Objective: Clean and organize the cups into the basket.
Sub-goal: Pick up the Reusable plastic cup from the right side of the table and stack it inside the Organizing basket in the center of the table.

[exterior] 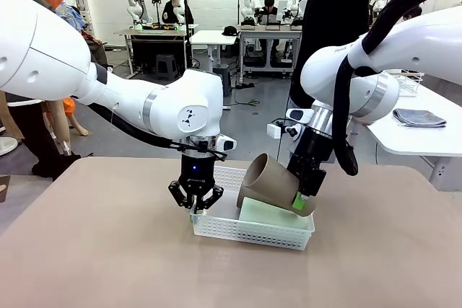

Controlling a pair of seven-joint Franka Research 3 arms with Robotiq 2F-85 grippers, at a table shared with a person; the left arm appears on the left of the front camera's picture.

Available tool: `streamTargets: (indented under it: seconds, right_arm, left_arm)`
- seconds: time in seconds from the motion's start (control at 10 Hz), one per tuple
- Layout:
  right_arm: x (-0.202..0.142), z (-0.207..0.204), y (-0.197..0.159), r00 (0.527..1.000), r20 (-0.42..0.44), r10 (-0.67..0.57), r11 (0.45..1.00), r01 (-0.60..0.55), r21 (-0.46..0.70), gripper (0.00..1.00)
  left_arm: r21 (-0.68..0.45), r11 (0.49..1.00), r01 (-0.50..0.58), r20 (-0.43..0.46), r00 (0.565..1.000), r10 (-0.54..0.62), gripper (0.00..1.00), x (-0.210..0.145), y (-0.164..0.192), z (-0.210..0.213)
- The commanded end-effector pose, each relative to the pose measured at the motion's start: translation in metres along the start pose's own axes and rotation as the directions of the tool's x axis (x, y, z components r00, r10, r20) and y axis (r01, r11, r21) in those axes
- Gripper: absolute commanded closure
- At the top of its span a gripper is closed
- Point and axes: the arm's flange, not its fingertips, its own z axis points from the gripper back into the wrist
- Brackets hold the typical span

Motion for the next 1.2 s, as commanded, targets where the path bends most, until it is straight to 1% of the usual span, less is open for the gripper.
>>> streamTargets:
  seconds: [0.0,0.5,0.6,0.7,1.1]
  right_arm:
    - [-0.001,-0.004,-0.008,0.999,0.017,0.035,0.999,-0.035,-0.011,0.2]
    - [-0.012,-0.018,-0.017,0.997,0.007,0.078,0.996,-0.078,-0.035,0.2]
    - [-0.013,-0.019,-0.018,0.997,0.012,0.071,0.997,-0.071,-0.034,0.12]
    - [-0.013,-0.018,-0.018,0.998,0.015,0.069,0.997,-0.068,-0.035,0.0]
    - [-0.013,-0.015,-0.016,0.997,0.024,0.07,0.996,-0.069,-0.048,0.0]
  left_arm:
    - [0.007,1.0,0.001,-0.004,1.0,-0.001,1.0,0.0,0.004,-0.003]
    - [0.007,1.0,0.001,-0.004,1.0,-0.001,1.0,0.0,0.004,-0.003]
    - [0.007,1.0,0.001,-0.004,1.0,-0.001,1.0,0.0,0.004,-0.003]
    - [0.007,1.0,0.001,-0.004,1.0,-0.001,1.0,0.0,0.004,-0.003]
    - [0.007,1.0,0.001,-0.004,1.0,-0.001,1.0,0.0,0.004,-0.003]
